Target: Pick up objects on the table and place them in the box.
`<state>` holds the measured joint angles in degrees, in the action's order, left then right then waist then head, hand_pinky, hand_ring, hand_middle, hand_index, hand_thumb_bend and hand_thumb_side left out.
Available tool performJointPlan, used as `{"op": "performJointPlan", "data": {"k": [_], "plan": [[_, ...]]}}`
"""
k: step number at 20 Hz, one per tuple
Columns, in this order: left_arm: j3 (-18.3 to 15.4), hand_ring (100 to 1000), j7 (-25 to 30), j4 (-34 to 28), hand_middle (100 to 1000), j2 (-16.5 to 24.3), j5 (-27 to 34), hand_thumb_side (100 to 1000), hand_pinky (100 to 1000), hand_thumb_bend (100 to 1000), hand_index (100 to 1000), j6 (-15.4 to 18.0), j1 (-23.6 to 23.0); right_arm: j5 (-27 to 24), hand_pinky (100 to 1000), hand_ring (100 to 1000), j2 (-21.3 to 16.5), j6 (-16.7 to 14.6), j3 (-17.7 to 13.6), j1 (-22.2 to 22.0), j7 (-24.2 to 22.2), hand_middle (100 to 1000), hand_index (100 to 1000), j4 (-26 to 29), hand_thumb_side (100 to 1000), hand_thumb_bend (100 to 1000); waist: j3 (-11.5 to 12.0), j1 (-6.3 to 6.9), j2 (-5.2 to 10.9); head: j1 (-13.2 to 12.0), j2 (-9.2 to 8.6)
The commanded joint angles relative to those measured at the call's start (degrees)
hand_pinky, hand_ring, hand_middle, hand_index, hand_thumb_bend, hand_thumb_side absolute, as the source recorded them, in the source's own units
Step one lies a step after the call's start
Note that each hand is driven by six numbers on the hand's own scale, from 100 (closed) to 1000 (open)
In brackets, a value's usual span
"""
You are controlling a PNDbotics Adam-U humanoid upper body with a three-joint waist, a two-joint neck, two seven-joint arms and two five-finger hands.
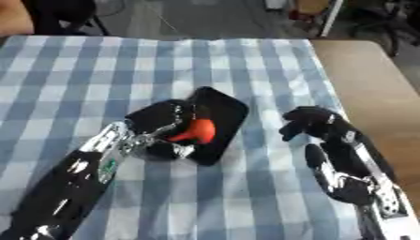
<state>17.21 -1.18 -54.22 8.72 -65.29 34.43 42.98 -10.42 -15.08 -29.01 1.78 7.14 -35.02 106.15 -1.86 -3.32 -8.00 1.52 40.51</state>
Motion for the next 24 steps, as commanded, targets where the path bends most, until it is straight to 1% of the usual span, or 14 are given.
{"op": "performJointPlan", "data": {"k": [1, 2, 3, 4, 6, 8, 13, 14, 17, 19, 22, 23, 24], "plan": [[-0.48, 804, 0.91, 0.31, 920, 0.10, 0.39, 812, 865, 276, 942, -0.06, 0.70, -0.12, 614, 685, -0.35, -17.11, -0.35, 0.52, -16.94, 768, 902, 0.65, 396, 100, -0.03, 0.00, 0.54, 0.05, -0.64], [-0.59, 802, 1.56, 0.56, 930, 0.09, 1.07, 905, 865, 355, 945, -0.05, 0.66, -0.13, 614, 685, -0.35, -17.10, -0.36, 0.52, -16.94, 768, 903, 0.65, 396, 100, -0.02, 0.00, 0.55, 0.05, -0.64], [-0.70, 802, 2.32, 0.75, 928, 0.08, 1.96, 889, 865, 339, 944, -0.02, 0.62, -0.11, 614, 685, -0.36, -17.10, -0.36, 0.51, -16.94, 768, 903, 0.65, 396, 100, 0.00, 0.00, 0.55, 0.05, -0.62], [-0.78, 800, 3.11, 0.83, 936, 0.10, 2.93, 976, 864, 425, 943, -0.01, 0.60, -0.10, 614, 685, -0.37, -17.10, -0.36, 0.50, -16.94, 768, 903, 0.65, 396, 100, 0.01, 0.01, 0.55, 0.06, -0.61], [-0.92, 799, 4.71, 0.70, 937, 0.22, 5.12, 996, 864, 452, 942, -0.09, 0.62, -0.09, 614, 685, -0.37, -17.10, -0.36, 0.49, -16.94, 768, 903, 0.64, 396, 100, 0.04, 0.01, 0.56, 0.07, -0.61], [-0.98, 796, 6.04, 0.25, 936, 0.40, 7.06, 1000, 861, 457, 940, -0.35, 0.61, -0.07, 614, 685, -0.37, -17.12, -0.37, 0.48, -16.94, 768, 903, 0.63, 396, 100, 0.06, 0.00, 0.57, 0.09, -0.62], [-0.98, 792, 8.32, -1.39, 938, 0.85, 11.30, 1000, 857, 422, 934, -1.49, 0.23, 0.02, 615, 685, -0.38, -17.18, -0.37, 0.48, -16.94, 769, 903, 0.60, 395, 100, 0.09, 0.01, 0.57, 0.15, -0.70], [-0.96, 787, 8.76, -1.82, 940, 0.95, 12.12, 1000, 851, 404, 926, -1.78, 0.14, 0.05, 615, 686, -0.38, -17.19, -0.38, 0.48, -16.94, 769, 903, 0.60, 394, 100, 0.09, 0.01, 0.56, 0.16, -0.71], [-1.01, 780, 10.02, -3.98, 943, 1.41, 15.71, 1000, 843, 391, 913, -2.93, -0.33, 0.16, 615, 686, -0.40, -17.24, -0.36, 0.46, -16.94, 769, 903, 0.57, 393, 100, 0.15, 0.04, 0.53, 0.21, -0.75], [-1.06, 771, 10.84, -6.43, 945, 1.90, 19.39, 1000, 832, 377, 898, -4.05, -0.79, 0.23, 615, 686, -0.41, -17.27, -0.39, 0.45, -16.94, 769, 903, 0.54, 393, 100, 0.22, 0.07, 0.53, 0.29, -0.77], [-1.26, 760, 11.30, -10.98, 958, 2.82, 26.38, 1000, 809, 305, 876, -6.37, -1.66, 0.33, 615, 686, -0.42, -17.28, -0.40, 0.43, -16.94, 769, 903, 0.50, 393, 100, 0.33, 0.13, 0.53, 0.41, -0.86], [-1.54, 754, 11.08, -12.71, 959, 3.10, 29.23, 995, 801, 307, 867, -7.43, -2.09, 0.36, 615, 686, -0.43, -17.29, -0.42, 0.42, -16.94, 769, 903, 0.48, 393, 100, 0.38, 0.16, 0.54, 0.49, -0.89], [-1.59, 747, 11.05, -14.24, 955, 3.43, 31.69, 958, 791, 313, 855, -8.46, -2.41, 0.39, 615, 685, -0.43, -17.29, -0.42, 0.42, -16.94, 769, 903, 0.48, 394, 100, 0.39, 0.19, 0.54, 0.52, -0.91]]}}
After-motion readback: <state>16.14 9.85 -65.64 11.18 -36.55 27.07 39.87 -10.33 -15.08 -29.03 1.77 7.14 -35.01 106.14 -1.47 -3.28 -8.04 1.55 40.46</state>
